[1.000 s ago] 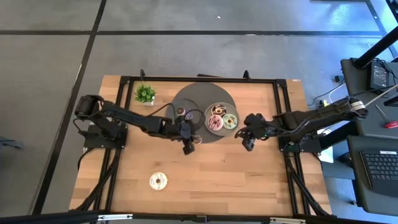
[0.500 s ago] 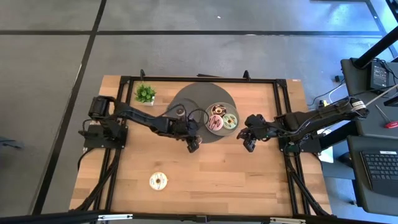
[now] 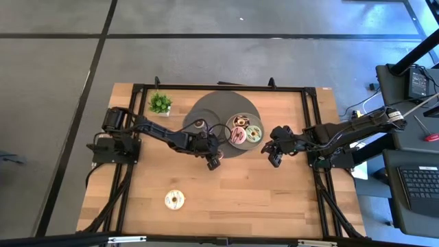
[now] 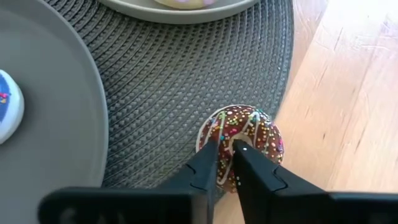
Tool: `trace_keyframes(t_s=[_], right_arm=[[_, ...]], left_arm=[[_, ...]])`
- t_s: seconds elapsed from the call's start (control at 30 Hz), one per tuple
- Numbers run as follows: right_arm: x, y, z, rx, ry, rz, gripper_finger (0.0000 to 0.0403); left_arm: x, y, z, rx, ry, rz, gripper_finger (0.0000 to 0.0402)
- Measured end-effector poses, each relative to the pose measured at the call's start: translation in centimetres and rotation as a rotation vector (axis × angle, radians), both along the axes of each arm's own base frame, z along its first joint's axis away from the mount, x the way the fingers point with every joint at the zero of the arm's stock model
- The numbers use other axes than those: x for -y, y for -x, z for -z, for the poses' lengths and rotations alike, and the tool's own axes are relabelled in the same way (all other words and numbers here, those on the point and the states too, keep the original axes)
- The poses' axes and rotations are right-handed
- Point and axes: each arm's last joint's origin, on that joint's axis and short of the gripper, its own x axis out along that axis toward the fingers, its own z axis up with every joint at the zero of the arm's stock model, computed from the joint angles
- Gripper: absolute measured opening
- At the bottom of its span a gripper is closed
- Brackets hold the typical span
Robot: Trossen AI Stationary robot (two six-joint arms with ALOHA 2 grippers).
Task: Pick & Place donuts
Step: Put the small brown donut on the dark gray plate
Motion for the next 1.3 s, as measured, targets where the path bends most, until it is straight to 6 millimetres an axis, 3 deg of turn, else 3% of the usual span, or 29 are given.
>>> trace_keyframes(t_s=[0.17, 0.37, 0.53, 0.87, 1.13, 1.3], right_arm=[[0.0, 0.0, 0.0, -0.001, 0.001, -0.001, 0.0145], [0.0, 0.0, 0.0, -0.005, 0.014, -0.015, 0.0146], [0.0, 0.0, 0.0, -0.005, 0.016, -0.017, 0.0145], [0.0, 0.0, 0.0, -0.007, 0.018, -0.020, 0.0145], [0.0, 0.0, 0.0, -0.006, 0.019, -0.020, 0.0145], [0.0, 0.0, 0.0, -0.006, 0.018, -0.020, 0.0146]], left_arm=[[0.0, 0.0, 0.0, -0.003, -0.009, 0.012, 0.0006], [0.0, 0.0, 0.0, -0.003, -0.009, 0.014, 0.0002], [0.0, 0.1, -0.6, 0.009, -0.004, 0.018, 0.0002], [-0.1, 0.8, -3.7, 0.089, -0.012, 0.020, 0.0002], [0.0, 0.9, -3.6, 0.075, 0.010, 0.028, 0.0008], [-0.2, 0.9, -3.6, 0.080, -0.011, -0.017, 0.0039]])
